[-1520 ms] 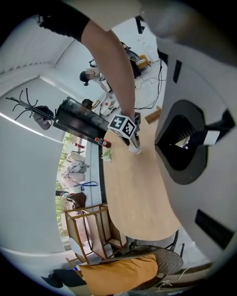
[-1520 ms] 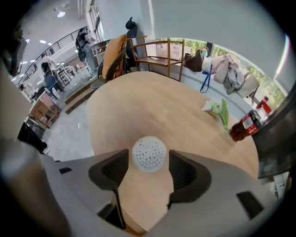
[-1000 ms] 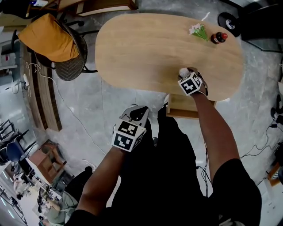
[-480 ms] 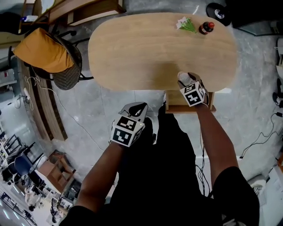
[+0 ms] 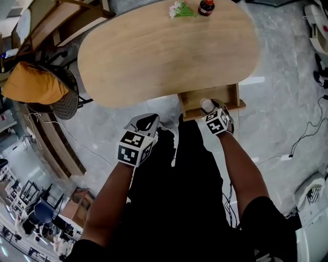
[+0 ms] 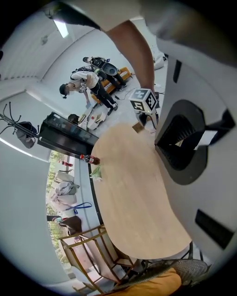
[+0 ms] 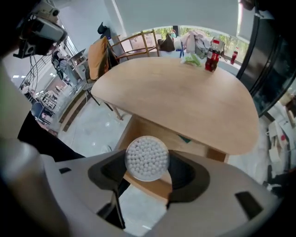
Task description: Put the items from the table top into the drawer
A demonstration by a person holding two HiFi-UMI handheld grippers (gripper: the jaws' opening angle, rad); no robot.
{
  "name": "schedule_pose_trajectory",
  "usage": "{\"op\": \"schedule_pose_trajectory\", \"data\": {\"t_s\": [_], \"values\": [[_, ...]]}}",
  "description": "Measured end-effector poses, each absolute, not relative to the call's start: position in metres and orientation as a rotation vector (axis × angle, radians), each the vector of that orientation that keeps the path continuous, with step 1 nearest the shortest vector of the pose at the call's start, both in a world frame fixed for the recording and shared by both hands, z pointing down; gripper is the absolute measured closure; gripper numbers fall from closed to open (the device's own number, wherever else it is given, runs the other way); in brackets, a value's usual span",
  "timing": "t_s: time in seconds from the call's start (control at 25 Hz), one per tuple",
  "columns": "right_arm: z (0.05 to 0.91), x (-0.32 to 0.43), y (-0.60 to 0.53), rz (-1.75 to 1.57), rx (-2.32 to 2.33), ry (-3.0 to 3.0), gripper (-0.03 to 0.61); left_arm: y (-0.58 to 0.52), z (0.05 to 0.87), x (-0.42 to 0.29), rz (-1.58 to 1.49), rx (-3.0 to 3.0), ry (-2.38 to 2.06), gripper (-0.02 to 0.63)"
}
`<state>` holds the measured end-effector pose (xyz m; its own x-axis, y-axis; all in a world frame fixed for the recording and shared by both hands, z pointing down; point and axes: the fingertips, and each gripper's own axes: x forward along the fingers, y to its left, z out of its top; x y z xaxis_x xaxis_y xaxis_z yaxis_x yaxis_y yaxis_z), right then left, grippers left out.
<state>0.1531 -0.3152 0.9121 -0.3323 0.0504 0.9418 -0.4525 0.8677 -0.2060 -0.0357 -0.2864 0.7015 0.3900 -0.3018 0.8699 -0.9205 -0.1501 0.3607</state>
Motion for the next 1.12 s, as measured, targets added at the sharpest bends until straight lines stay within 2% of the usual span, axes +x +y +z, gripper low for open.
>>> {"op": "schedule_pose_trajectory", "data": {"t_s": [0.24, 0.68, 1.12], "values": [[0.972, 0.141, -0.288, 0.435, 0.141, -1.809, 0.316, -0.274, 0.709, -0.024, 0.807, 1.649, -1.077, 0.609], [1.036, 0.101, -0.267, 0.009, -0.114, -1.805, 0.316, -0.237, 0.723, -0.043, 0.781, 1.552, -1.135, 0.609], [1.016, 0.115, -0.262, 0.047, -0.147, -1.730, 0.310, -0.231, 0.707, -0.043, 0.752, 1.555, -1.156, 0.609]]}}
